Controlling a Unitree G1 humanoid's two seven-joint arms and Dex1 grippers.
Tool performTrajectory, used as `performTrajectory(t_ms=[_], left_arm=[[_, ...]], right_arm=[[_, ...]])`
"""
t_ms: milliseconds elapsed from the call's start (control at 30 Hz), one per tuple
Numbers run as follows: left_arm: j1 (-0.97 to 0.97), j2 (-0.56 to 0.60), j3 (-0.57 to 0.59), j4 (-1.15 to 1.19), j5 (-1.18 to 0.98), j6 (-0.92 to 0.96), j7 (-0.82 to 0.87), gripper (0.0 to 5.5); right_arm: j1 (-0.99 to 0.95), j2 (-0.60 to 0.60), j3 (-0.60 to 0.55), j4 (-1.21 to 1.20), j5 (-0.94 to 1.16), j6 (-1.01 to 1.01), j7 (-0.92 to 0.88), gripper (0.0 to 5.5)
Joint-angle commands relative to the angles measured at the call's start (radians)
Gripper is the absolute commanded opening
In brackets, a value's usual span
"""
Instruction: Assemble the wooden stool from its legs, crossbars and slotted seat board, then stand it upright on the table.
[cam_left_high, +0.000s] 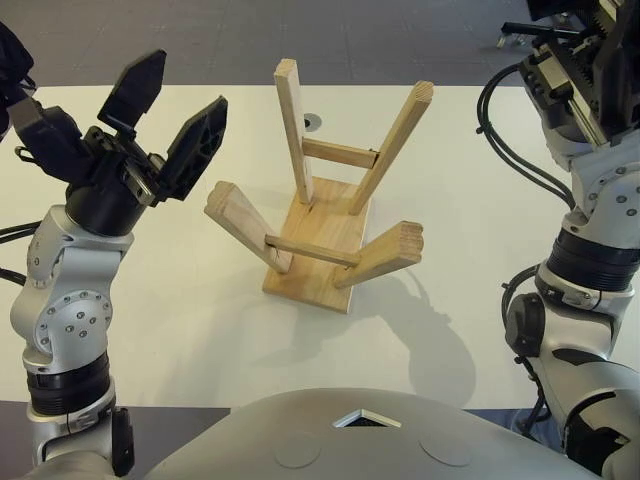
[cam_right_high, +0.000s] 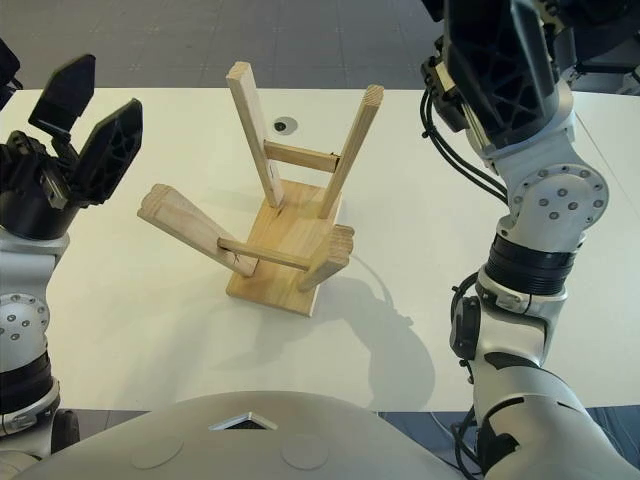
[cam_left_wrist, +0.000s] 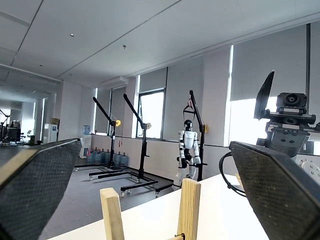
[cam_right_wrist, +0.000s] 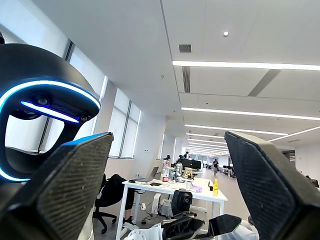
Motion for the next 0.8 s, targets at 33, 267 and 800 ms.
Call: performTrajectory(t_ms=[33,267,800], left_arm=[[-0.007,-0.004,-0.046,0.027,-0.003,0.058,0.004,5.4],[0.099,0.005,-0.306,0.272,0.343,0.066,-0.036,5.4],[-0.194,0.025,0.134,0.113,0.101,-0.002,0.209,5.4]], right_arm=[[0.014,0.017,0.0,-0.031,-0.019,0.004,0.007,4.11],[0.031,0.032,0.007,-0.061,-0.032,0.01,0.003,4.11],[0.076,0.024,-0.056,0.252,-0.457,-0.293,-0.026,4.11]])
